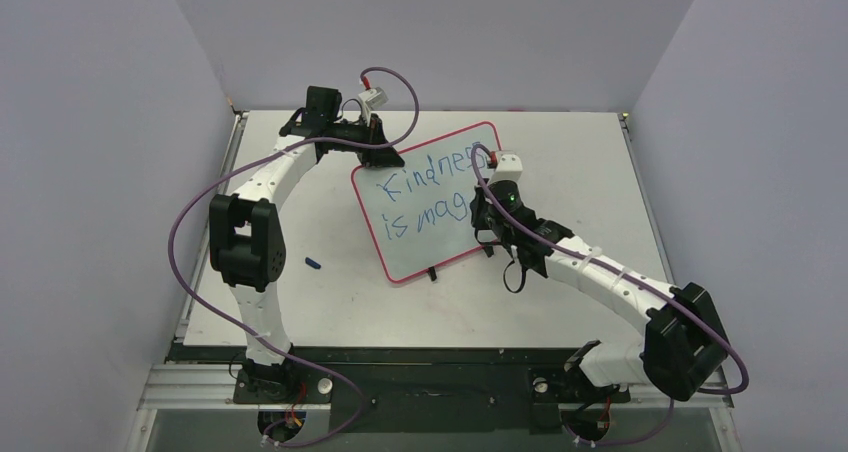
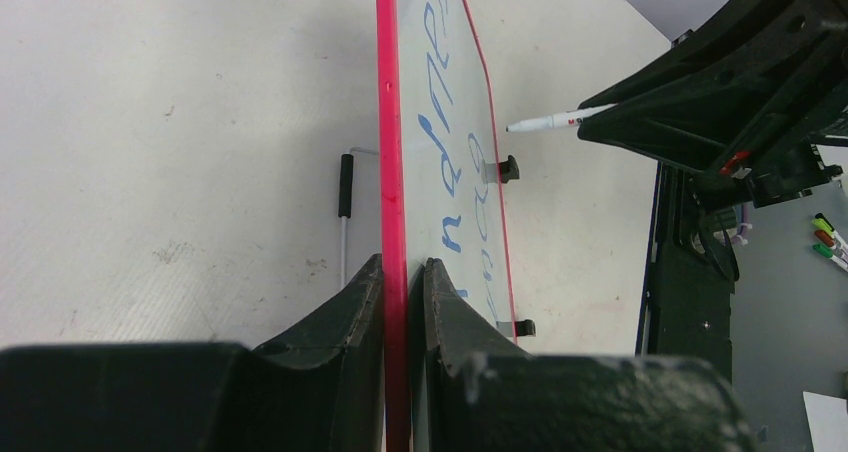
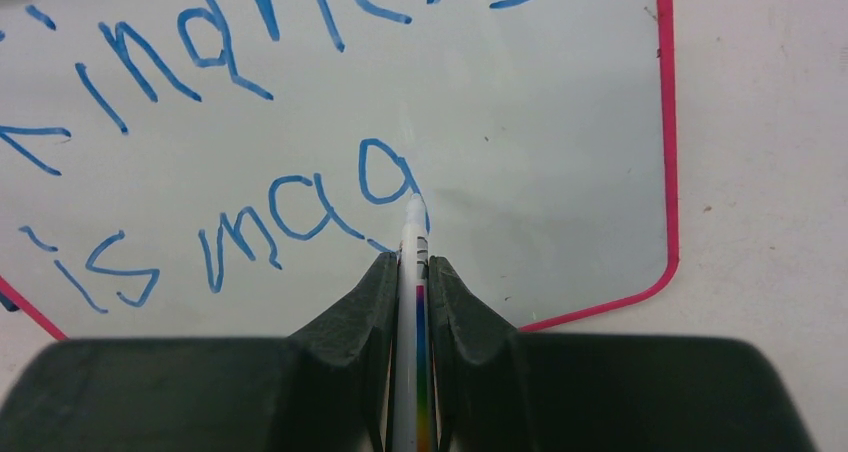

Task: Write a sentence on the whiteboard

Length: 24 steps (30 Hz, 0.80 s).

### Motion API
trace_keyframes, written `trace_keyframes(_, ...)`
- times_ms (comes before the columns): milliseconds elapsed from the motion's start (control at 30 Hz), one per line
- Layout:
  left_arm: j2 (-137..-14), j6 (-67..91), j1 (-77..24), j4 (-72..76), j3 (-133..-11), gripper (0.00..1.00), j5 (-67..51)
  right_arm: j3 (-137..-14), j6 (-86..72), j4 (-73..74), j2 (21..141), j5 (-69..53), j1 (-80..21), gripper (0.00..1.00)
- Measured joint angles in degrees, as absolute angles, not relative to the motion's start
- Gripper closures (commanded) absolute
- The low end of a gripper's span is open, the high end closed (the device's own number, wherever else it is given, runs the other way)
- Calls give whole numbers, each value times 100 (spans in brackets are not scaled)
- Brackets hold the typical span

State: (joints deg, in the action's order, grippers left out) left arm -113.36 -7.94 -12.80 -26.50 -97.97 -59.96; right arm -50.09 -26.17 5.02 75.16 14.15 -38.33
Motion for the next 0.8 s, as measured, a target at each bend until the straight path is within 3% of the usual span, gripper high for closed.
trace_keyframes(800, -11336, -794, -1280, -2650, -9797, 100, -5992, -5408, -2620, 395, 8141, 1302, -3485, 100)
